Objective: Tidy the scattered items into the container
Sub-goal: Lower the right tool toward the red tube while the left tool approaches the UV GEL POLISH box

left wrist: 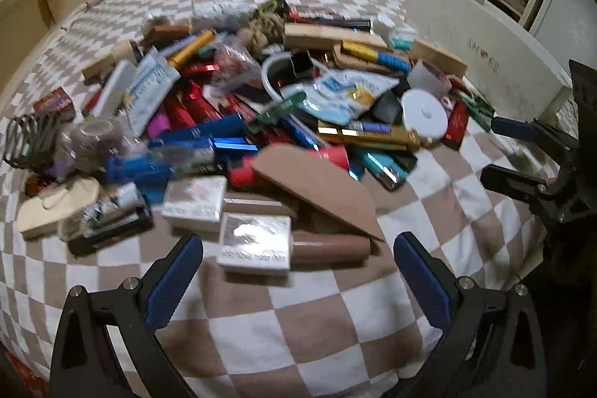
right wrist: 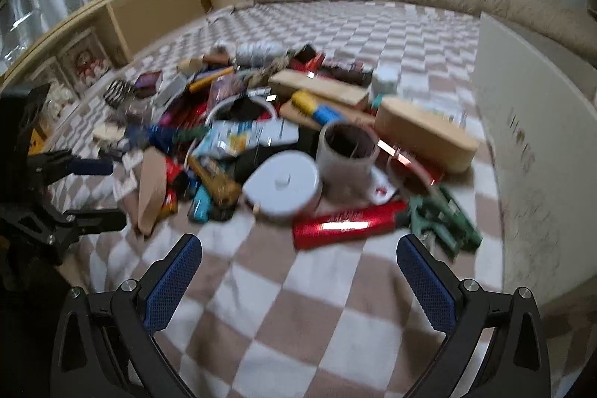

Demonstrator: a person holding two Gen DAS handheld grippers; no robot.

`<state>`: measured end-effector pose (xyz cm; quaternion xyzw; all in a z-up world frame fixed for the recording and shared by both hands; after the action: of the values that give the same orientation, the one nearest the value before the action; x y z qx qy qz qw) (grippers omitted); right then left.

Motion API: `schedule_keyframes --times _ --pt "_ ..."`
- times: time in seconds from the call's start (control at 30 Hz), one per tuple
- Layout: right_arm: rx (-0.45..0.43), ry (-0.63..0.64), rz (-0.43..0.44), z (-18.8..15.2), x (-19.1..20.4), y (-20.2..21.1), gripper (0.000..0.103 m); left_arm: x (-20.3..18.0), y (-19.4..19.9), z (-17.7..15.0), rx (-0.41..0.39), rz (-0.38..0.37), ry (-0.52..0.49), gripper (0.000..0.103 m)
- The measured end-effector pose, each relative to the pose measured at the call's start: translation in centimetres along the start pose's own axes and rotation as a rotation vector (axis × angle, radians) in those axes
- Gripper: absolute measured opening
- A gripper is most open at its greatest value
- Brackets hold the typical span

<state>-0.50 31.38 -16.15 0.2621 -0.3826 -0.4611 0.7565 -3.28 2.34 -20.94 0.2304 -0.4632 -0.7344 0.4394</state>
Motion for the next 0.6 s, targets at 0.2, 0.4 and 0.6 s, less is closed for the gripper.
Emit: schedule_keyframes --times 0.2,0.4,0.6 --pt "0.077 0.012 0.003 -1.7 0.0 -1.7 0.103 -0.3 -1.4 -0.7 0.045 -0.015 -0.001 0.103" --pt "0.084 0.15 -0.071 -2.8 0.6 -2.5 0.103 -0.6 -2.1 -0.7 0.053 0.015 -0.011 0.103" --pt "0.099 0.155 -0.043 -2.9 0.1 -2.5 0.103 -0.3 -2.3 -0.5 0.065 0.021 0.004 0.103"
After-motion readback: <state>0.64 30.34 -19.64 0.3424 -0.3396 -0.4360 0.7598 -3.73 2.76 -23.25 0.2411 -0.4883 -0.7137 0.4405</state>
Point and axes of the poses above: each gripper's, at about its wrist camera, not at the fingertips, and y roughly against the way its jaws point, x to its left, z to its top, the point moved 8 cm from there along -y, roughly the way its jaws point, and after that the axes turned 15 degrees about -y, right-handed, at the moved point
